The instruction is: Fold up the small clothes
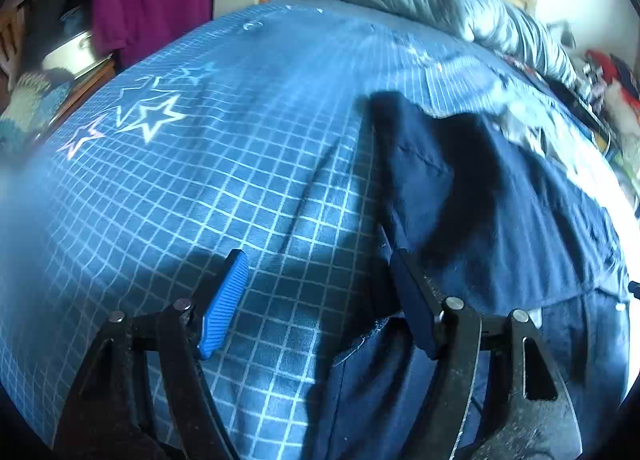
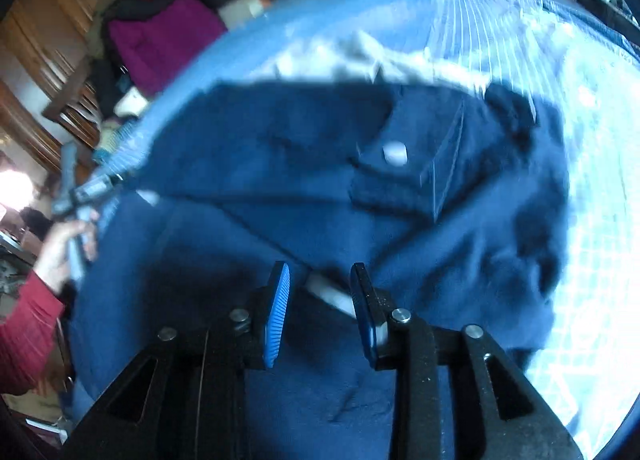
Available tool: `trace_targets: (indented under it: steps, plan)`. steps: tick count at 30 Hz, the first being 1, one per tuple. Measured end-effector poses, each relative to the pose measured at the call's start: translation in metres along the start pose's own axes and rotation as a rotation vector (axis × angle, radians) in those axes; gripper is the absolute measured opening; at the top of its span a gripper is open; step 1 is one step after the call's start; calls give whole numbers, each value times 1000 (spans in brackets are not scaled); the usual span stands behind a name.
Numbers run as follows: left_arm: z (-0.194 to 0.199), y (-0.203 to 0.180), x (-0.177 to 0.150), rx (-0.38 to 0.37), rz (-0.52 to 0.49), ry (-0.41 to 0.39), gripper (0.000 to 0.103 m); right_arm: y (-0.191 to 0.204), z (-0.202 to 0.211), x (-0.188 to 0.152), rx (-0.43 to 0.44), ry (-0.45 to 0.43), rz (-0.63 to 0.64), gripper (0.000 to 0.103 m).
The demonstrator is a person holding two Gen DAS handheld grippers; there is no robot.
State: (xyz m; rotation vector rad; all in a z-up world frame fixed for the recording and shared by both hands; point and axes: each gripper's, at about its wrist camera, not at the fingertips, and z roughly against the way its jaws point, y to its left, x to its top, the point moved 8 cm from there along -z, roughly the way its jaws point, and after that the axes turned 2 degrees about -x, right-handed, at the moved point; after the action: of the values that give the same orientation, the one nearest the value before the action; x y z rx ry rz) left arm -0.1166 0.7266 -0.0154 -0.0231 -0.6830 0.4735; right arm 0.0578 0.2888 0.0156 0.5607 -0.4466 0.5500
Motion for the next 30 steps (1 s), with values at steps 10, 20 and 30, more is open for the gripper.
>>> trace_targets:
  steps: [10, 20, 30]
  plan:
    - [1, -20, 1, -65, 30, -12, 71, 16, -63, 50, 53, 25, 48, 41]
    - [103, 71, -45, -78, 264, -80, 72, 6, 17, -33, -37, 13, -96, 50]
    - [142, 40, -182, -494, 280, 204, 75, 4, 131, -189, -23, 46, -292, 53]
